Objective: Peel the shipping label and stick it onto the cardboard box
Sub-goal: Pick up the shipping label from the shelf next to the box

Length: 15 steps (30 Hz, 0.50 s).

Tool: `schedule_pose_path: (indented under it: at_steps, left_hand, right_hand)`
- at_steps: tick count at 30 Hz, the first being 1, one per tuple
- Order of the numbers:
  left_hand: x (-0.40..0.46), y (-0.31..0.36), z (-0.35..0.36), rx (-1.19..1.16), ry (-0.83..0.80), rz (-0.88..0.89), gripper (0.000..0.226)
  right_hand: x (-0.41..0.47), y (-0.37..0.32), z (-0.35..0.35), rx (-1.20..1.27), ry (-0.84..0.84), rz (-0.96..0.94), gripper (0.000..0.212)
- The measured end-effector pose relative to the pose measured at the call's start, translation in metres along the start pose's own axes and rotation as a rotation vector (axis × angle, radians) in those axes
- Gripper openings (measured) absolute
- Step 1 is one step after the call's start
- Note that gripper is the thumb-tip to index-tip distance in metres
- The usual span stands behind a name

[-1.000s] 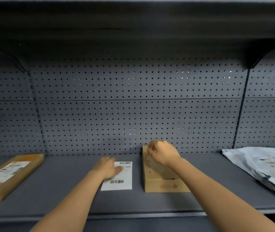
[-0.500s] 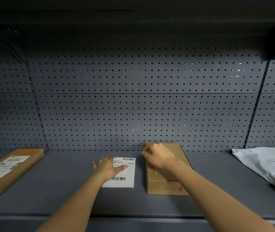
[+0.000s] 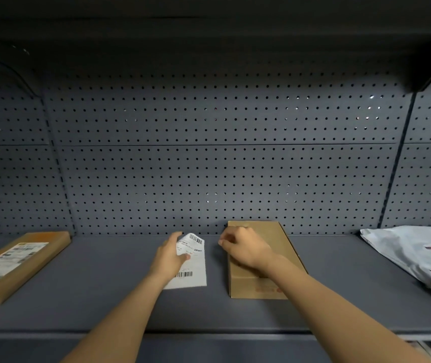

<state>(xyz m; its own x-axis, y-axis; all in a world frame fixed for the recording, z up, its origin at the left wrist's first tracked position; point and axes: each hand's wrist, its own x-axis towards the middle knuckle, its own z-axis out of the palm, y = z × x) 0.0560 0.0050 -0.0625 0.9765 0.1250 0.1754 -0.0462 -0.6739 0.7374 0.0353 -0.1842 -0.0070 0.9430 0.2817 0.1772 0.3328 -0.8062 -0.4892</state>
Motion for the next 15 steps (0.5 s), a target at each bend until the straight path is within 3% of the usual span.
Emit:
schedule_pose_path:
  at_steps: [7,10,12,15]
  left_hand:
    - [-0.007,0.056,-0.022,-0.539,-0.049,0.079,0.083]
    - [-0.011,0.078,-0.029,-0.670,-0.072,0.102,0.095]
    - [-0.014,0.089,-0.032,-0.714,-0.096,0.123,0.099]
    - [-0.020,0.103,-0.033,-0.768,-0.146,0.132,0.096]
  right_hand:
    - [0.003,-0.009,-0.004,0.221,0.101,0.016,0.039]
    - [0.006,-0.011,-0.011,0.578,0.150,0.038,0.079]
    - [0.007,-0.011,-0.022,0.817,0.199,0.149,0.099]
    - [0.004,-0.005,-0.043,1.124,0.213,0.233,0.071]
